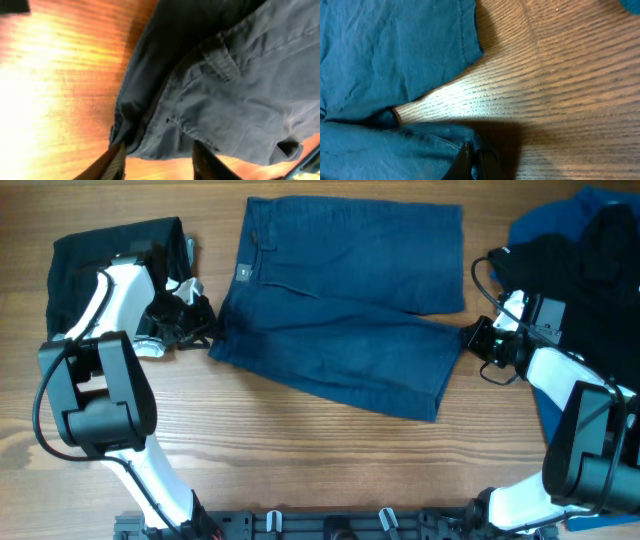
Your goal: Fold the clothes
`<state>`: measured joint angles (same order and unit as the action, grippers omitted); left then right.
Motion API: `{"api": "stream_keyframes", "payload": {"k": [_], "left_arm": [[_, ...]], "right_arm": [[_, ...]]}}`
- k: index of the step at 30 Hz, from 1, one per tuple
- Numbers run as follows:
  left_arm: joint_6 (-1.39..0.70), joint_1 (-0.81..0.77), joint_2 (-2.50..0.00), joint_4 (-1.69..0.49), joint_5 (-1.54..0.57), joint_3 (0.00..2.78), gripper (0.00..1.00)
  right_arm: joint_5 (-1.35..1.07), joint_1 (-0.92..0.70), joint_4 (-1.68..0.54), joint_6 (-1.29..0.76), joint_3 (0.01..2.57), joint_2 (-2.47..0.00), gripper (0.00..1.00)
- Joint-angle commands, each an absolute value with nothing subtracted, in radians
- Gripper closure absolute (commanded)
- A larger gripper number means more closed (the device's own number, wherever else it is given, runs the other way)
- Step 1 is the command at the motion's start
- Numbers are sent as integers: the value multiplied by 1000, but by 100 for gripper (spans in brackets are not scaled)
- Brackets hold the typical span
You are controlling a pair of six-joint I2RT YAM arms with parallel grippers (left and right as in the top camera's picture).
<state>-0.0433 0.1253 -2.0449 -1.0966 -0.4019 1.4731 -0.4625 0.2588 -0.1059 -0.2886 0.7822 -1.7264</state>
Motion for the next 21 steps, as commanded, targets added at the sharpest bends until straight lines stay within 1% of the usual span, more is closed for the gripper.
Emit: {"api": "stream_keyframes", "payload": {"k": [1, 5, 8, 10, 13, 15, 18, 21], "left_arm": [[-29, 127, -2043, -1040, -420, 1432, 52], [5, 125, -2043, -972, -411, 1415, 52], [24, 122, -2043, -960, -415, 1415, 55], [23, 122, -2043, -960, -415, 1411, 59], [22, 118, -2043, -964, -424, 1387, 62], [19, 114, -2043, -965, -435, 1366, 62], [19, 114, -2043, -972, -445, 1358, 59], [19, 114, -2043, -966, -445, 1358, 60]], "right_arm": [[-438, 263, -86, -264, 799, -1774, 96], [-441, 263, -75, -263, 799, -1783, 96], [-440, 263, -74, -262, 799, -1783, 96], [-440, 263, -74, -262, 799, -1783, 96], [-417, 263, -75, -262, 799, -1783, 95], [-403, 263, -74, -262, 799, -1783, 96], [-403, 262, -74, -262, 799, -1783, 96], [-403, 262, -74, -263, 799, -1783, 96]]}}
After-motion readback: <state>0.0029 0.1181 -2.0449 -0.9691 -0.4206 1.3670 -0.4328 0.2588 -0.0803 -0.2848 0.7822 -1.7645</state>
